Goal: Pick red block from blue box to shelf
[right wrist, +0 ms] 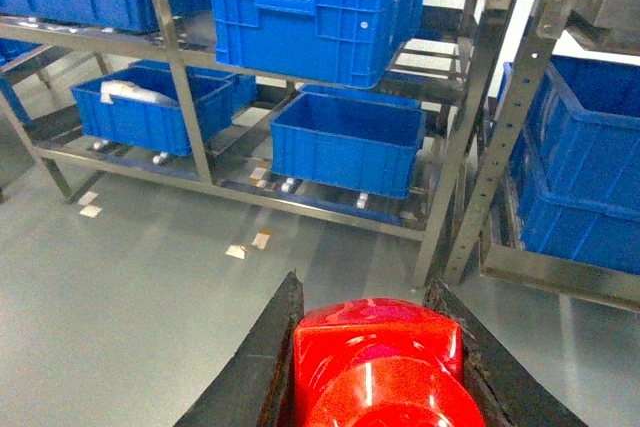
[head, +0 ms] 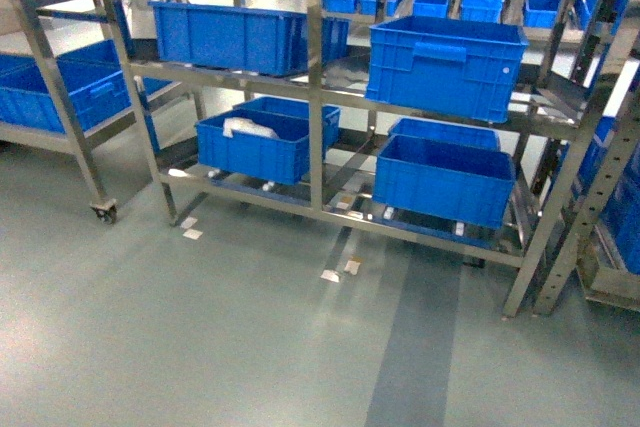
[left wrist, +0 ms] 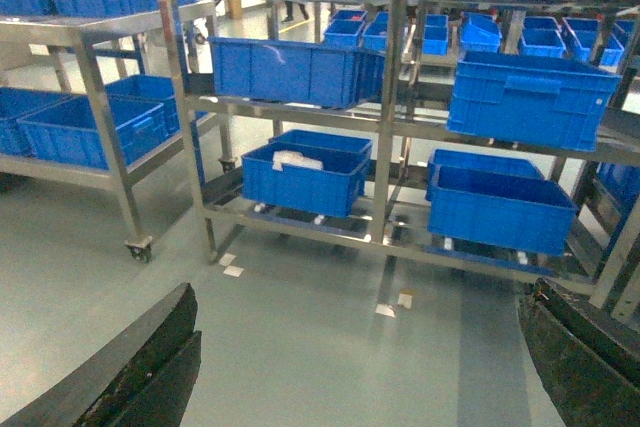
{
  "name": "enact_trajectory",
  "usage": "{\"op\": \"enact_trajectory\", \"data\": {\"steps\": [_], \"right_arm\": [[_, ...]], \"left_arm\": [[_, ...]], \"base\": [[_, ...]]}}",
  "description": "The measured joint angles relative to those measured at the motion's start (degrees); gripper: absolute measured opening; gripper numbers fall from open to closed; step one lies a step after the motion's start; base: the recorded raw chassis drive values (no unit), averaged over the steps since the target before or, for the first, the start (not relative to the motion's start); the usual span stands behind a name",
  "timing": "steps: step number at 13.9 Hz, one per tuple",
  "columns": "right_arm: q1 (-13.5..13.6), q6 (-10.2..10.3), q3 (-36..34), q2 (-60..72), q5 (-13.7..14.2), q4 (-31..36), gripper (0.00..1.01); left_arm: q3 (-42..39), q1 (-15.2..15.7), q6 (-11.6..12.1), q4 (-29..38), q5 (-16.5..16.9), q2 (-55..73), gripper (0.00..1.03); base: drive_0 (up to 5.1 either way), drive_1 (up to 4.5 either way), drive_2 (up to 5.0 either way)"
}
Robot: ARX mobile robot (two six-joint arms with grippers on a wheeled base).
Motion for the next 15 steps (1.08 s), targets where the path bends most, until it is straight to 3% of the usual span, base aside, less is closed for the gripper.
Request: {"op": "enact_trajectory", "data": {"steps": [10,15], "right_arm": [[0.0,0.0,0.0,0.0,0.0,0.0,0.28],[0.0,0.0,0.0,-0.1,0.0,0.1,0.28]], "left_arm": [[0.0,0.0,0.0,0.0,0.0,0.0,0.98],[0.0,0.0,0.0,0.2,0.0,0.0,0.98]], "base": [[-0.4,-0.37,-0.4],[-0.2,3.57,-3.9]]}}
